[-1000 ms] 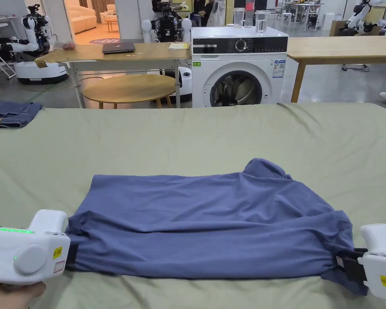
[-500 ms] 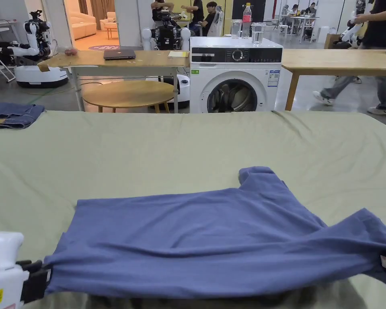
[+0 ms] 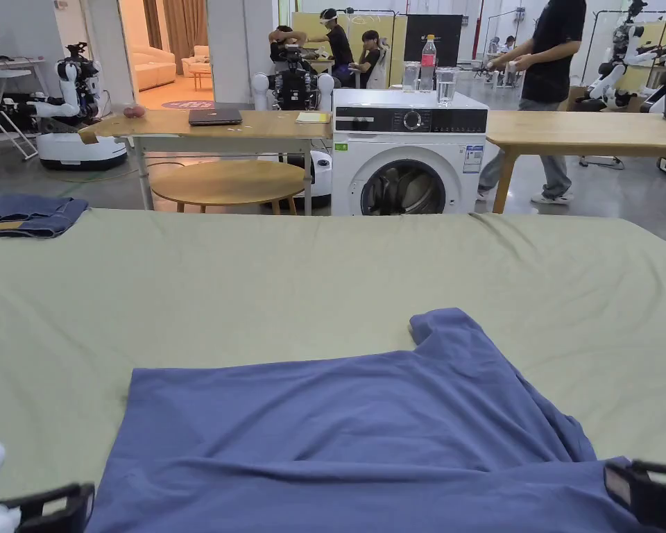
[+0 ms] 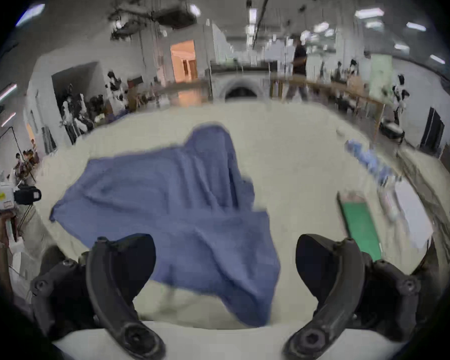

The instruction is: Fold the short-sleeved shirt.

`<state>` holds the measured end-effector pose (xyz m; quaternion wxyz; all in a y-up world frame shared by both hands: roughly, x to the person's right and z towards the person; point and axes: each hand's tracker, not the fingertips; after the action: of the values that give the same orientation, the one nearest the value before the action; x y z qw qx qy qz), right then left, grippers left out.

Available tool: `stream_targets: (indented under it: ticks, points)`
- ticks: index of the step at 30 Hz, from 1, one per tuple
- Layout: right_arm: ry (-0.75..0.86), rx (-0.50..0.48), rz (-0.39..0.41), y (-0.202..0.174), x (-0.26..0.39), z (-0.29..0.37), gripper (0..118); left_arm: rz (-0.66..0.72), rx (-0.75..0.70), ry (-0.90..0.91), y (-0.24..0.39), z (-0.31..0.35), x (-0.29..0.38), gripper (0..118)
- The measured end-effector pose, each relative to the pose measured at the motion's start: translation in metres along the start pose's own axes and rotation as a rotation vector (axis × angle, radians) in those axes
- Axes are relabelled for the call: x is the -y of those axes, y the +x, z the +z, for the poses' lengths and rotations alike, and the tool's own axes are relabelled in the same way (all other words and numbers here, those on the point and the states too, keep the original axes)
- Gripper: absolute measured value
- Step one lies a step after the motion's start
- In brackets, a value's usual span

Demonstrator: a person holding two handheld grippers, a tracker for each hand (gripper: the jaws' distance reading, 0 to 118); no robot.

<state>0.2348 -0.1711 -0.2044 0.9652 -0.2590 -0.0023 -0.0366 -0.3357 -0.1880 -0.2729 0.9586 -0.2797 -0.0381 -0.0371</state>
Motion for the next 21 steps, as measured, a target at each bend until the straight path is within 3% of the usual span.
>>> stream_targets:
  ticks: [2, 3, 5, 6, 7, 8, 9, 11, 18, 19, 21]
  points:
    - [0.131, 0.002, 0.021, -0.021, -0.014, -0.001, 110, -0.009, 0.006, 0.065, 0.014, -0.002, -0.02, 90]
    - [0.179, 0.005, 0.04, -0.03, -0.02, -0.004, 106, -0.005, 0.01, 0.082, 0.019, -0.008, -0.028, 84]
    - [0.165, -0.001, 0.063, -0.048, -0.027, -0.011, 101, -0.011, 0.016, 0.069, 0.034, -0.016, -0.037, 77]
    - [0.171, -0.013, 0.077, -0.05, -0.027, -0.019, 87, -0.022, 0.011, 0.061, 0.039, -0.022, -0.041, 58]
    - [0.181, -0.01, 0.081, -0.05, -0.026, -0.028, 49, -0.03, 0.0, 0.06, 0.042, -0.027, -0.041, 16]
    - [0.188, 0.0, 0.107, -0.054, -0.027, -0.031, 9, -0.031, 0.005, 0.067, 0.042, -0.032, -0.043, 0]
    - [0.162, -0.017, 0.137, -0.057, -0.031, -0.036, 3, -0.038, 0.042, 0.025, 0.041, -0.037, -0.044, 0]
    - [0.12, -0.057, 0.141, -0.054, -0.033, -0.048, 3, -0.016, 0.061, -0.029, 0.035, -0.055, -0.049, 0]
    - [0.055, -0.025, 0.162, -0.041, -0.063, -0.104, 3, -0.002, 0.027, -0.084, 0.009, -0.136, -0.084, 0]
    - [0.054, -0.012, 0.17, -0.038, -0.066, -0.113, 3, -0.007, 0.022, -0.105, 0.008, -0.151, -0.091, 21]
    - [0.002, -0.01, 0.166, -0.029, -0.079, -0.138, 3, -0.047, 0.007, -0.222, 0.008, -0.192, -0.099, 112]
